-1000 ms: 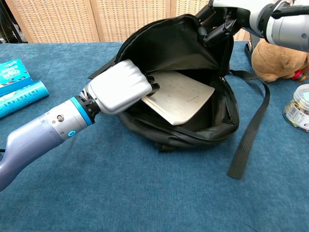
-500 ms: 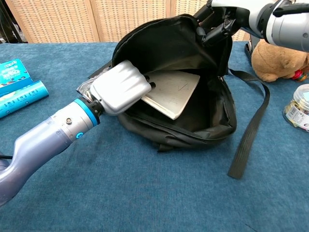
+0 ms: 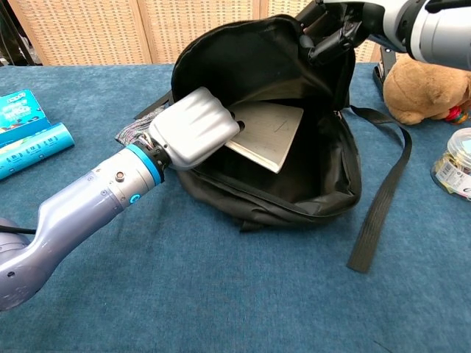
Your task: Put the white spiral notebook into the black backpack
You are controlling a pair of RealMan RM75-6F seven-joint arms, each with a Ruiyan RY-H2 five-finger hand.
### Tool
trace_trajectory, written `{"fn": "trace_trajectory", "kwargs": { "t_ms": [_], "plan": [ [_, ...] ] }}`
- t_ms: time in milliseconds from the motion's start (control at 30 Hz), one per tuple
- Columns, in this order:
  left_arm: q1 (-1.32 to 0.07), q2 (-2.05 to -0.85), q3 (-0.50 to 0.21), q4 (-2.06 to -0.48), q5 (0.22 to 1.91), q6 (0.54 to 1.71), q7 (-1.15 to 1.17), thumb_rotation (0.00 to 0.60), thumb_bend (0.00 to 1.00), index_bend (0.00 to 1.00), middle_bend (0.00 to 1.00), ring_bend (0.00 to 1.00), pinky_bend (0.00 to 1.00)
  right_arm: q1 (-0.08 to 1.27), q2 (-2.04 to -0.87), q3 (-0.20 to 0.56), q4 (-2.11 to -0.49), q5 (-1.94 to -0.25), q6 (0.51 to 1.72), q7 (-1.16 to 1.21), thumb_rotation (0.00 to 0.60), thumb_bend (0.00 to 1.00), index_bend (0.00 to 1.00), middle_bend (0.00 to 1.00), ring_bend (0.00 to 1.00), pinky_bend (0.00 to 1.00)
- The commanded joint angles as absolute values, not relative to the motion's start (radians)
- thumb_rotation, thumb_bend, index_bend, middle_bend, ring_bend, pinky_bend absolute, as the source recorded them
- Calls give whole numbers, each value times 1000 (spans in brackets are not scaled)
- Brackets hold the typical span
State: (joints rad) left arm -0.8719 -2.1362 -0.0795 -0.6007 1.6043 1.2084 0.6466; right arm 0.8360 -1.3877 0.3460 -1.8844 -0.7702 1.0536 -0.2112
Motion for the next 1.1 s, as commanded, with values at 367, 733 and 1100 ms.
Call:
{"fn": "trace_trajectory", "kwargs": {
  "t_ms": [367, 733, 1100],
  "plan": [
    [-895, -2147, -56, -571, 1635, 1204, 596, 600, 707, 837, 771, 611, 614, 854, -1387, 356, -1889, -738, 1065, -237, 600, 643, 632, 626, 339, 240],
    [-911, -2167, -81, -530, 1613, 1193, 582, 600, 680, 748, 623, 475, 580, 849, -1366, 353, -1904, -738, 1069, -236, 600, 643, 634, 628, 339, 240],
    [-903, -2107, -74, -629, 1623, 1229, 531, 600, 120, 147, 108, 166, 517, 845, -1368, 349, -1882, -743, 1066, -222, 600, 643, 634, 628, 339, 239]
  ]
}}
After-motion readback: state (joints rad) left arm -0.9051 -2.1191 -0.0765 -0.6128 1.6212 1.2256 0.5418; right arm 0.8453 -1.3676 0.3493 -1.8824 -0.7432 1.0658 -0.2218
